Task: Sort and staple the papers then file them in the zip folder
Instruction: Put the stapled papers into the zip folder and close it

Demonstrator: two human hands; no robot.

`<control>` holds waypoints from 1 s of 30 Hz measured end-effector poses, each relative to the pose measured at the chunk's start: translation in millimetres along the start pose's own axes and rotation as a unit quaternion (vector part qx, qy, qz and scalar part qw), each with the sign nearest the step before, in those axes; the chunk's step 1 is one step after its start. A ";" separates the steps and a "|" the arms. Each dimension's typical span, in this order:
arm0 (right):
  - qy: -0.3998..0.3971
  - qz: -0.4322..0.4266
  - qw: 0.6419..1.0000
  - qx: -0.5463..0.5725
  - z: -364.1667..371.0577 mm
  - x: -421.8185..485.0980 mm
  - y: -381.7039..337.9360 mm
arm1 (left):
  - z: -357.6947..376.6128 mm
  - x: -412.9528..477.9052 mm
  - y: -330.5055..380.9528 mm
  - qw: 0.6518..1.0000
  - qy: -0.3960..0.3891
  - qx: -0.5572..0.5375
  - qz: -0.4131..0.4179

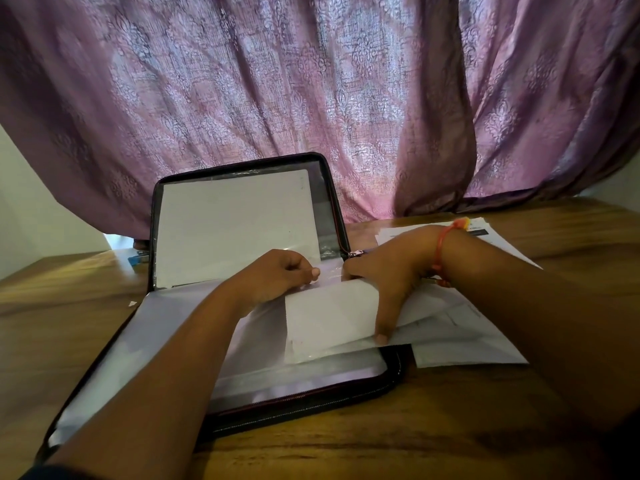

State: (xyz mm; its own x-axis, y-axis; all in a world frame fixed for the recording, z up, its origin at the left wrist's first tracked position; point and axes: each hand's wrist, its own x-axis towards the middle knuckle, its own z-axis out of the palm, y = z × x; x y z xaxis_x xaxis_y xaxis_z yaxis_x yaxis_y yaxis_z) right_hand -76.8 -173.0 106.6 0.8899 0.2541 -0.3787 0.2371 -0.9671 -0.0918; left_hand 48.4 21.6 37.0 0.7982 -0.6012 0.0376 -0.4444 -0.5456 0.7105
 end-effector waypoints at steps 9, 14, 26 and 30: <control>0.024 -0.004 1.000 -0.009 4.3 16.5 6.0 | -0.4 -0.6 0.6 1.000 -0.002 -0.014 -0.003; 0.063 -0.012 0.998 0.006 5.1 17.5 15.5 | 1.4 -1.6 2.6 1.000 0.006 -0.015 -0.016; 0.254 -0.009 0.967 0.015 18.1 28.6 35.7 | -0.7 -5.2 12.2 0.996 0.076 0.026 0.040; 0.325 -0.004 0.945 0.028 28.6 39.8 40.4 | 0.8 -6.7 13.5 0.993 0.073 0.071 0.065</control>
State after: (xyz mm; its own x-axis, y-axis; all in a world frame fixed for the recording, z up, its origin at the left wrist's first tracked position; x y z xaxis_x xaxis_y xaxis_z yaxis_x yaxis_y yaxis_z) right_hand -42.9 -202.2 61.4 0.9440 0.1953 0.2659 0.2403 -0.9593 -0.1485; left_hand 36.7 17.8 45.8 0.7765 -0.5861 0.2312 -0.5917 -0.5522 0.5874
